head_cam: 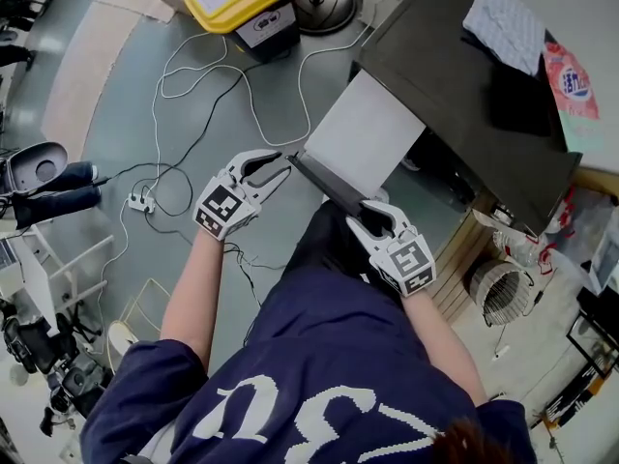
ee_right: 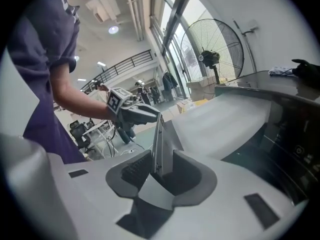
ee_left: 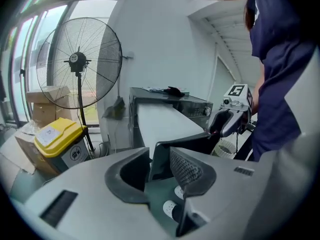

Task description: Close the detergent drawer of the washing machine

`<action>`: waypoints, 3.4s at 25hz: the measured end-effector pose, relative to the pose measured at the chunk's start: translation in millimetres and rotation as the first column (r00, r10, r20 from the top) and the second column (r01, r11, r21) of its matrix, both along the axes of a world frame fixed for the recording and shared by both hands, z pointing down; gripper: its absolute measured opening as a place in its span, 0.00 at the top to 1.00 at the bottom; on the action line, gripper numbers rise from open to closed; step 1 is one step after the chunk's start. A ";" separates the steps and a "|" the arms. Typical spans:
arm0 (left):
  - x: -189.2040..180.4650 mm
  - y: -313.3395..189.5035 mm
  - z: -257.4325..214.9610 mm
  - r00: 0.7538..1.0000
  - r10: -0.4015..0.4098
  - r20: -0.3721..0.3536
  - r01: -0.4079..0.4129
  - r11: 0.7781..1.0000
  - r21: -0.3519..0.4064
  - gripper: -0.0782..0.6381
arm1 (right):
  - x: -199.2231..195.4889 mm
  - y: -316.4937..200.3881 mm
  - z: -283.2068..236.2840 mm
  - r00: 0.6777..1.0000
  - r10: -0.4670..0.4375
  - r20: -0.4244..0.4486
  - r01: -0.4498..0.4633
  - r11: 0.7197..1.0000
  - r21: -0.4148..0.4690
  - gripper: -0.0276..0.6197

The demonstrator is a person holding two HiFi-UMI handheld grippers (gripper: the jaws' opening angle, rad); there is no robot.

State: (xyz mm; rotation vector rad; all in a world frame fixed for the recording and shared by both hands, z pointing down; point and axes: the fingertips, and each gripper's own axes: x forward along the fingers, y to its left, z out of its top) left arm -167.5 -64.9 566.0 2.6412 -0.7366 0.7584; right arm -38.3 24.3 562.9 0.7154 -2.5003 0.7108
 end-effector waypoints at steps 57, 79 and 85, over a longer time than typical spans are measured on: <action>59.2 -71.1 -13.3 0.997 -0.019 -0.071 0.021 0.999 0.026 0.72 | 47.5 -69.9 -20.6 0.990 0.138 -0.039 -0.133 0.986 0.100 0.85; 98.6 -135.3 -14.1 0.998 -0.004 -0.068 0.008 0.998 0.069 0.72 | 90.1 -133.3 -27.7 0.959 0.273 -0.077 -0.256 0.950 0.179 0.80; 101.3 -139.2 -12.9 0.997 -0.010 -0.079 0.015 0.998 0.068 0.72 | 111.2 -117.3 -28.2 0.938 0.338 -0.082 -0.320 0.931 0.178 0.83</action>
